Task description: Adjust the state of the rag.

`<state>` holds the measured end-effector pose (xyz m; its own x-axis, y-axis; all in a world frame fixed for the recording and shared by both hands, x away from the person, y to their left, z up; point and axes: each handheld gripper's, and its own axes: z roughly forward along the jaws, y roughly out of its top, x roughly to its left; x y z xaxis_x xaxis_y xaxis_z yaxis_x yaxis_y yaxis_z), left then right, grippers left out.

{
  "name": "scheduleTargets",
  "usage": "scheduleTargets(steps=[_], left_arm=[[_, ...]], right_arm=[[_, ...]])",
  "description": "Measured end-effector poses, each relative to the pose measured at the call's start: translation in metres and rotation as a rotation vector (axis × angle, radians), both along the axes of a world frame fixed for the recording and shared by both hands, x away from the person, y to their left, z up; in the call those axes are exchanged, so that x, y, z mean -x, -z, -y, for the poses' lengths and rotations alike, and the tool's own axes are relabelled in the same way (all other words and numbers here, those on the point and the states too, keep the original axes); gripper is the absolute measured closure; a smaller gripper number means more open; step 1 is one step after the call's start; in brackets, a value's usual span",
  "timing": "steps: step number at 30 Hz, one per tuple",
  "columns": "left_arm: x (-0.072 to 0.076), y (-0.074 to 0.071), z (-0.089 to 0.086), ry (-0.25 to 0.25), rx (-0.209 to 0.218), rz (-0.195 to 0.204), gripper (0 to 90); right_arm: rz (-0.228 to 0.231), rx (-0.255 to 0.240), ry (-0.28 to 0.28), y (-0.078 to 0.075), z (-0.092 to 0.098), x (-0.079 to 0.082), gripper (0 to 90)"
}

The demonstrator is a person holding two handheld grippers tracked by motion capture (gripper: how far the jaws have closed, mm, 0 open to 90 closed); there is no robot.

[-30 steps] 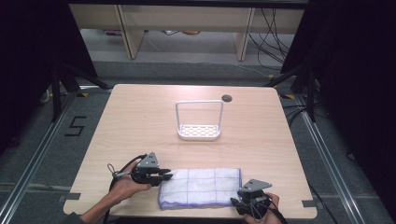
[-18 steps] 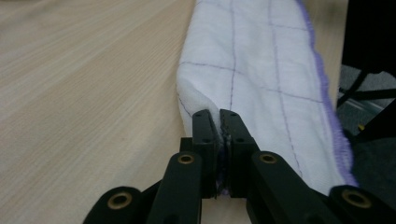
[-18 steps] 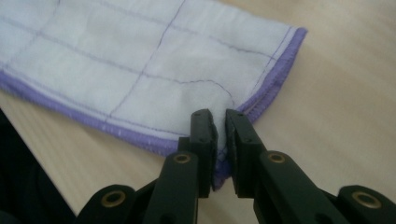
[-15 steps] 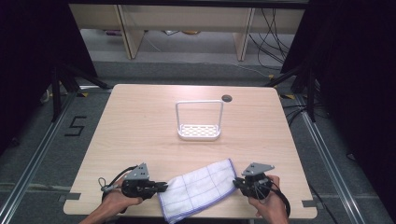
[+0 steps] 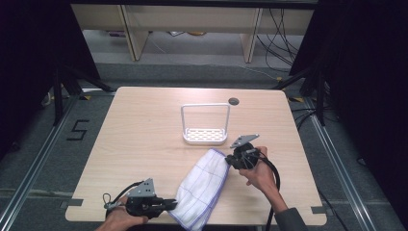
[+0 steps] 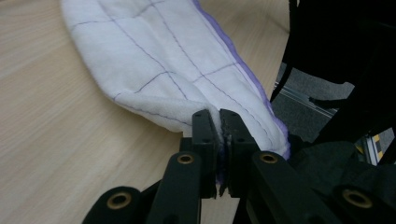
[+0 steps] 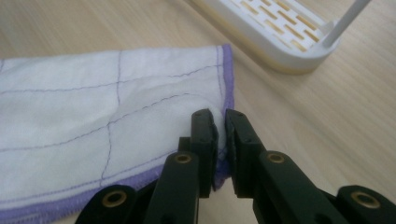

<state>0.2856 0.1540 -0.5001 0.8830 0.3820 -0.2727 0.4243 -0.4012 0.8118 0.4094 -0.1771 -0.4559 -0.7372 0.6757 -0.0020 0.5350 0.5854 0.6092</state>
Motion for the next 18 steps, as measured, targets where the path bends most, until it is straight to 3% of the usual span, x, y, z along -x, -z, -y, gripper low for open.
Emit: scheduleTargets(steps=[3, 5, 8, 14, 17, 18], left_arm=[[0.001, 0.001, 0.005, 0.021, -0.021, 0.002, 84.6], [0.002, 0.004, 0.011, 0.014, -0.007, -0.011, 84.0], [0.002, 0.006, 0.018, 0.03, -0.021, -0.007, 83.5], [0.001, 0.009, 0.029, 0.051, -0.04, -0.009, 83.3], [0.002, 0.011, 0.031, 0.04, -0.022, -0.008, 81.8], [0.002, 0.01, 0.03, 0.045, -0.048, 0.0, 81.8]], right_arm=[[-0.001, 0.024, -0.017, 0.002, -0.01, -0.014, 82.5], [0.0, 0.02, -0.027, 0.004, -0.018, -0.023, 82.5], [-0.015, 0.042, -0.059, 0.007, -0.026, -0.033, 82.4], [-0.013, 0.078, -0.068, 0.015, -0.04, -0.045, 82.3], [-0.009, 0.08, -0.066, 0.017, -0.043, -0.047, 82.2], [-0.01, 0.084, -0.072, 0.018, -0.044, -0.048, 82.0]])
